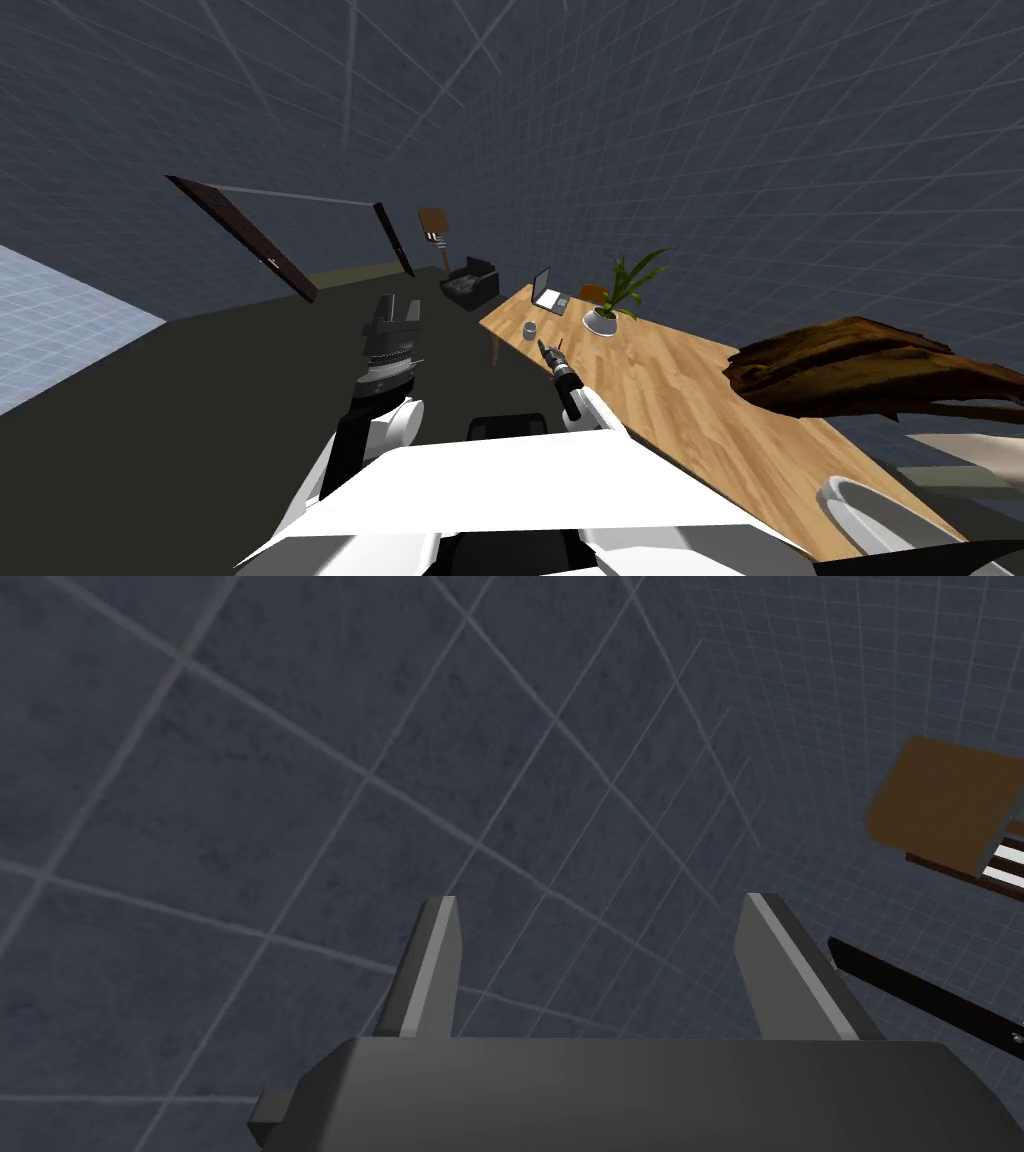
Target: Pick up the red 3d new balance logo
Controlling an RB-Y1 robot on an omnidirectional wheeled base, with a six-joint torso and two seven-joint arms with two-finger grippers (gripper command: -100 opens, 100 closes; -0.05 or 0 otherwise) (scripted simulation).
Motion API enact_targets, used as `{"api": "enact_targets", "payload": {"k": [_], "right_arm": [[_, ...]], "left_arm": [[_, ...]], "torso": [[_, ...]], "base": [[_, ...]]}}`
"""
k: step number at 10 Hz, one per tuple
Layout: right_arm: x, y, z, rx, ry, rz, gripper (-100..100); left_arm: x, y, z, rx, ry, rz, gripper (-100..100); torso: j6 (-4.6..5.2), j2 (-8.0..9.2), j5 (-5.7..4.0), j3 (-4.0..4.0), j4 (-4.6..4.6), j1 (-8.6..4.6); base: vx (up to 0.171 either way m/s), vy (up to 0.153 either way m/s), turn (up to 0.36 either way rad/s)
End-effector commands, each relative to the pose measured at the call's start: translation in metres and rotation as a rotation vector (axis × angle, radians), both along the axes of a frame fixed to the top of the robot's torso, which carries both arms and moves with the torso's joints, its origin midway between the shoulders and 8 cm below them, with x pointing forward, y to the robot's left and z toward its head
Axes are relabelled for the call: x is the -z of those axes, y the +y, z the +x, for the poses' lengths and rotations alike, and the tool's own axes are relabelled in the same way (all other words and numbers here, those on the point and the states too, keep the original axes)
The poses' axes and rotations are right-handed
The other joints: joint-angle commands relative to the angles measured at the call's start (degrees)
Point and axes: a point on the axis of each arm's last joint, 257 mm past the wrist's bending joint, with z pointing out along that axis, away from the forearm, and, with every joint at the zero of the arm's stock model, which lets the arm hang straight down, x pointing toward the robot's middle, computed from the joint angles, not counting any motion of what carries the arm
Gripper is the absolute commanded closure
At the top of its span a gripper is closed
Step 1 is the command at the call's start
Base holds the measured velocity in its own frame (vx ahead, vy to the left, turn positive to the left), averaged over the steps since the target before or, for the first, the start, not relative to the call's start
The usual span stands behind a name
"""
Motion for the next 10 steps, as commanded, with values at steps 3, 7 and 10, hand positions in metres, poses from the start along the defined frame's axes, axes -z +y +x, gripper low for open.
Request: {"api": "enact_targets", "payload": {"k": [3, 7, 10], "right_arm": [[0.042, -0.025, -0.010, 0.035, 0.087, -0.147, -100], [0.063, -0.045, -0.019, 0.043, 0.127, -0.303, -100], [0.098, -0.076, -0.039, 0.059, 0.208, -0.484, -100]], "left_arm": [[0.000, 0.000, 0.000, 0.000, 0.000, 0.000, 0], [0.000, 0.000, 0.000, 0.000, 0.000, 0.000, 0], [0.000, 0.000, 0.000, 0.000, 0.000, 0.000, 0]], "torso": [[0.08, -0.06, 0.00, -0.03, -0.01, 0.02], [0.08, 0.02, -0.01, 0.02, 0.01, -0.06], [0.07, -0.02, -0.02, -0.01, 0.00, -0.06]], "base": [[-0.031, -0.049, 0.152], [-0.042, -0.051, 0.144], [-0.044, -0.052, 0.254]]}}
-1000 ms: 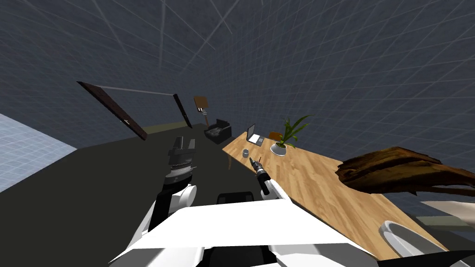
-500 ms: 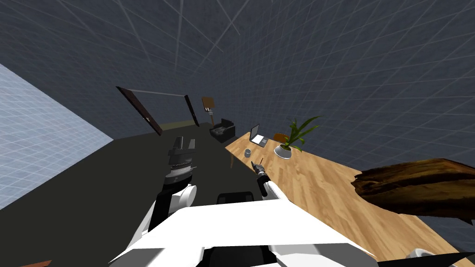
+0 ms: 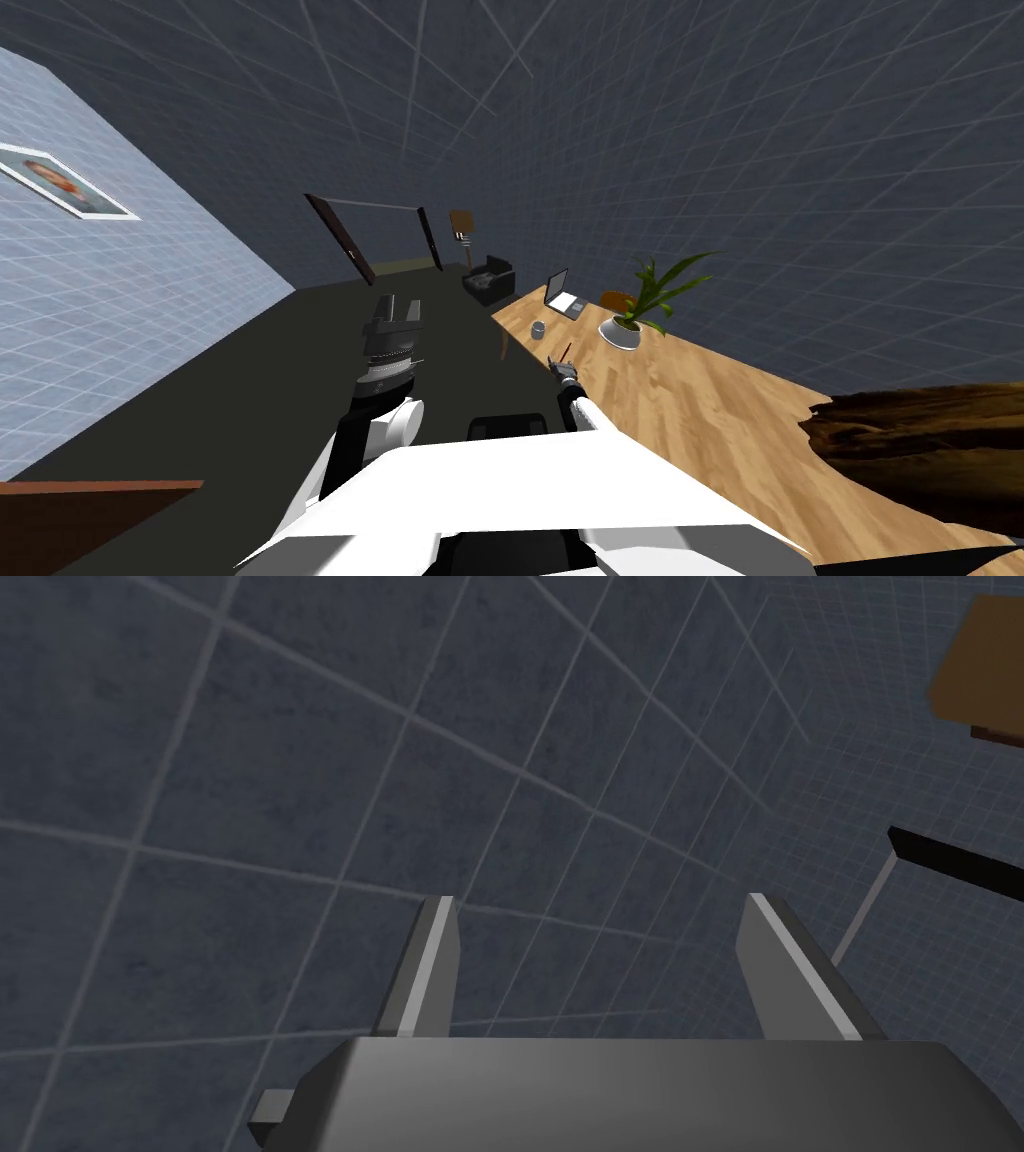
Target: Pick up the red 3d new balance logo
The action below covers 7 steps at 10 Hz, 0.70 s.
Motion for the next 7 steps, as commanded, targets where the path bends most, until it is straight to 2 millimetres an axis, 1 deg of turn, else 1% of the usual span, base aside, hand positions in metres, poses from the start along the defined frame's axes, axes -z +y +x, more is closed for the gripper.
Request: {"api": "enact_targets", "payload": {"k": [1, 2, 3, 4, 5, 6, 7], "right_arm": [[0.013, -0.014, -0.008, 0.016, 0.029, -0.070, -100], [0.009, -0.014, -0.006, 0.001, 0.020, -0.104, -100], [0.023, -0.031, -0.017, 0.016, 0.058, -0.177, -100], [0.024, -0.033, -0.019, 0.012, 0.062, -0.198, -100], [0.021, -0.033, -0.017, 0.000, 0.054, -0.224, -100], [0.032, -0.051, -0.029, 0.016, 0.089, -0.298, -100], [0.033, -0.052, -0.029, 0.005, 0.090, -0.325, -100]], "left_arm": [[0.000, 0.000, 0.000, 0.000, 0.000, 0.000, 0], [0.000, 0.000, 0.000, 0.000, 0.000, 0.000, 0], [0.000, 0.000, 0.000, 0.000, 0.000, 0.000, 0], [0.000, 0.000, 0.000, 0.000, 0.000, 0.000, 0], [0.000, 0.000, 0.000, 0.000, 0.000, 0.000, 0], [0.000, 0.000, 0.000, 0.000, 0.000, 0.000, 0], [0.000, 0.000, 0.000, 0.000, 0.000, 0.000, 0]], "torso": [[0.00, 0.00, 0.00, 0.00, 0.00, 0.00], [0.04, -0.01, -0.01, -0.01, 0.00, -0.02], [0.05, -0.10, 0.01, -0.05, -0.02, 0.04], [-0.01, -0.06, 0.00, -0.03, -0.01, 0.00], [0.05, -0.08, -0.01, -0.04, -0.01, -0.02], [0.06, -0.15, 0.01, -0.08, -0.03, 0.08], [-0.01, -0.12, 0.01, -0.06, -0.02, 0.06]], "base": [[-0.052, -0.055, 0.171], [-0.023, -0.035, -0.004], [-0.043, -0.045, 0.325], [-0.037, -0.056, 0.166], [-0.012, -0.023, -0.032], [-0.030, -0.027, 0.346], [-0.040, -0.052, 0.174]]}}
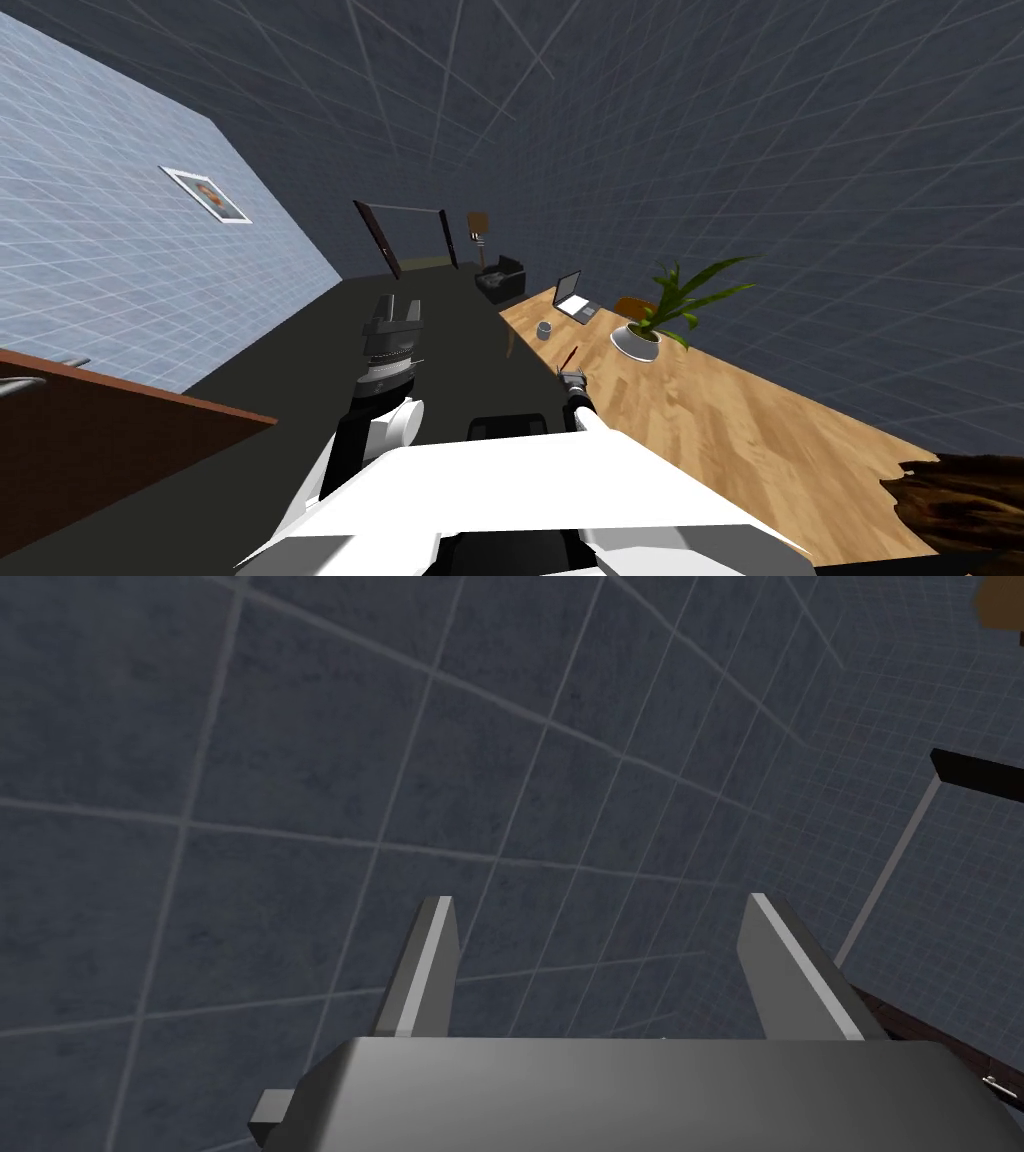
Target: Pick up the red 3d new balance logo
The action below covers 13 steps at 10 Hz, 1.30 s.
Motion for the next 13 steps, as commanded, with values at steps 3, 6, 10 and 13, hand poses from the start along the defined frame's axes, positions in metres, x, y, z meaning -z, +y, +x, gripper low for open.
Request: {"api": "enact_targets", "payload": {"k": [3, 6, 10, 13], "right_arm": [[0.006, -0.022, -0.011, -0.019, 0.028, -0.153, -100], [0.008, -0.038, -0.020, -0.040, 0.047, -0.279, -100], [0.010, -0.069, -0.039, -0.070, 0.085, -0.489, -100], [0.008, -0.081, -0.046, -0.101, 0.095, -0.600, -100]], "left_arm": [[0.000, 0.000, 0.000, 0.000, 0.000, 0.000, 0], [0.000, 0.000, 0.000, 0.000, 0.000, 0.000, 0], [0.000, 0.000, 0.000, 0.000, 0.000, 0.000, 0], [0.000, 0.000, 0.000, 0.000, 0.000, 0.000, 0]], "torso": [[-0.06, -0.02, 0.01, -0.01, 0.00, 0.04], [0.01, 0.03, -0.01, 0.02, 0.01, -0.03], [-0.03, -0.02, -0.01, -0.01, 0.00, -0.04], [-0.04, -0.10, 0.01, -0.05, -0.01, 0.03]], "base": [[-0.032, -0.035, 0.151], [-0.040, -0.043, 0.143], [-0.032, -0.042, 0.232], [-0.017, -0.029, 0.151]]}}
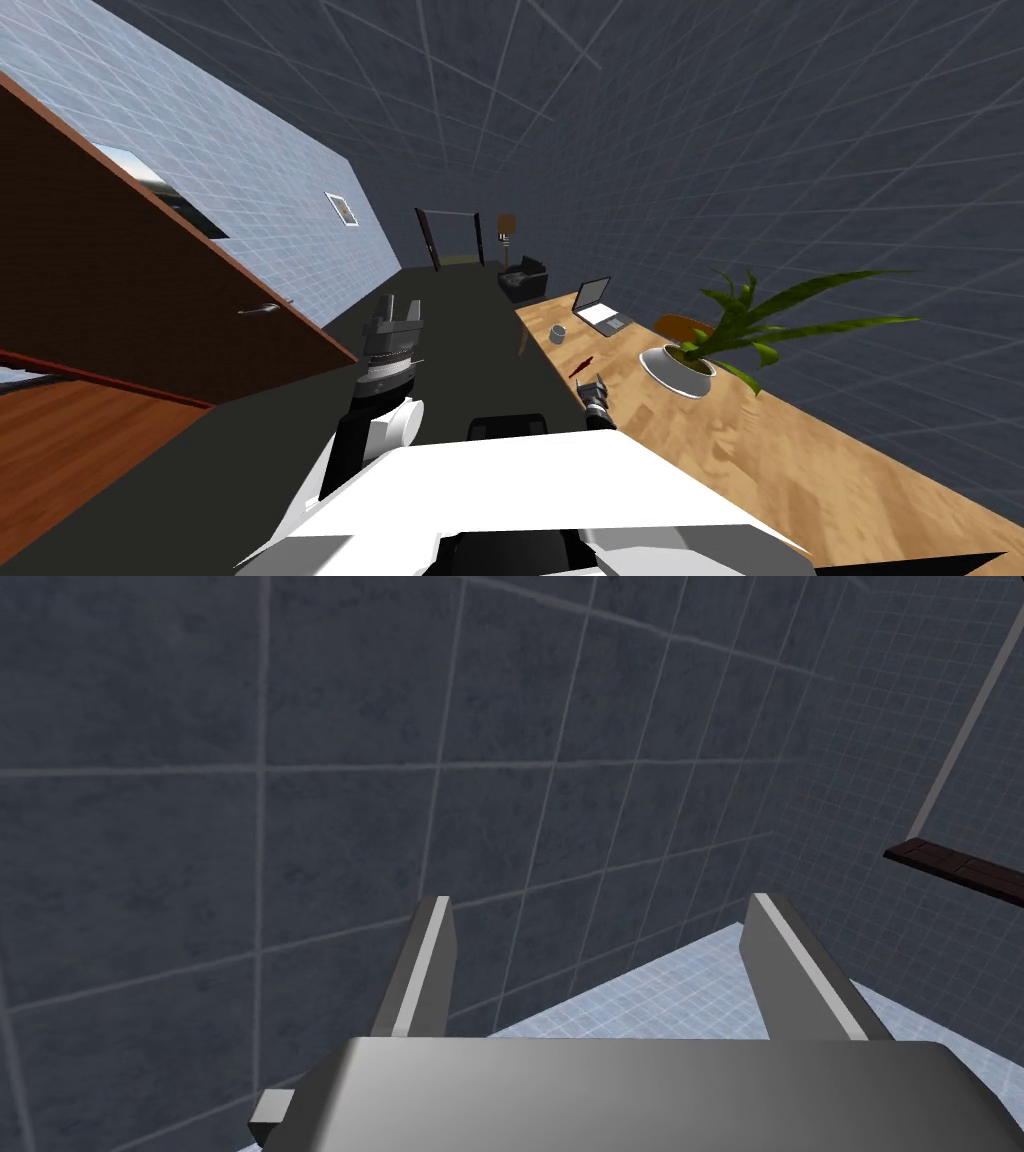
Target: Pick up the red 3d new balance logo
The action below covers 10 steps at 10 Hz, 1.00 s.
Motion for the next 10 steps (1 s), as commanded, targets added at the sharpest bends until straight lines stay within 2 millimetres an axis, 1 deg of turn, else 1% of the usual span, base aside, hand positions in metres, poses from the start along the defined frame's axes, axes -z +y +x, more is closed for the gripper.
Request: {"api": "enact_targets", "payload": {"k": [1, 2, 3, 4, 5, 6, 7, 8, 9, 10], "right_arm": [[-0.002, 0.001, 0.000, -0.016, 0.000, -0.027, -100], [-0.002, -0.013, -0.010, -0.024, 0.015, -0.107, -100], [-0.004, -0.010, -0.008, -0.046, 0.014, -0.127, -100], [-0.004, -0.023, -0.017, -0.051, 0.029, -0.198, -100], [-0.006, -0.020, -0.016, -0.072, 0.029, -0.216, -100], [-0.006, -0.019, -0.015, -0.079, 0.028, -0.221, -100], [-0.008, -0.030, -0.024, -0.094, 0.043, -0.294, -100], [-0.009, -0.027, -0.022, -0.112, 0.042, -0.308, -100], [-0.009, -0.038, -0.032, -0.124, 0.058, -0.374, -100], [-0.011, -0.034, -0.030, -0.146, 0.056, -0.390, -100]], "left_arm": [[0.000, 0.000, 0.000, 0.000, 0.000, 0.000, 0], [0.000, 0.000, 0.000, 0.000, 0.000, 0.000, 0], [0.000, 0.000, 0.000, 0.000, 0.000, 0.000, 0], [0.000, 0.000, 0.000, 0.000, 0.000, 0.000, 0], [0.000, 0.000, 0.000, 0.000, 0.000, 0.000, 0], [0.000, 0.000, 0.000, 0.000, 0.000, 0.000, 0], [0.000, 0.000, 0.000, 0.000, 0.000, 0.000, 0], [0.000, 0.000, 0.000, 0.000, 0.000, 0.000, 0], [0.000, 0.000, 0.000, 0.000, 0.000, 0.000, 0], [0.000, 0.000, 0.000, 0.000, 0.000, 0.000, 0]], "torso": [[0.00, 0.00, 0.00, 0.00, 0.00, 0.00], [0.01, -0.02, 0.01, -0.01, 0.00, 0.05], [-0.05, 0.00, 0.01, 0.00, 0.01, 0.02], [0.00, 0.01, 0.00, 0.01, 0.00, -0.02], [-0.05, 0.03, -0.01, 0.02, 0.01, -0.06], [0.02, 0.01, -0.01, 0.01, 0.00, -0.04], [0.02, -0.04, 0.00, -0.02, -0.01, 0.04], [-0.04, -0.04, 0.01, -0.02, 0.00, 0.02], [0.01, -0.03, 0.00, -0.01, 0.00, -0.02], [-0.03, -0.01, -0.01, 0.00, 0.00, -0.06]], "base": [[-0.016, -0.020, -0.040], [-0.025, -0.027, 0.279], [-0.025, -0.043, 0.171], [-0.033, -0.049, 0.329], [-0.027, -0.045, 0.110], [-0.009, -0.019, -0.057], [-0.016, -0.026, 0.261], [-0.022, -0.041, 0.155], [-0.027, -0.047, 0.271], [-0.015, -0.045, 0.125]]}}
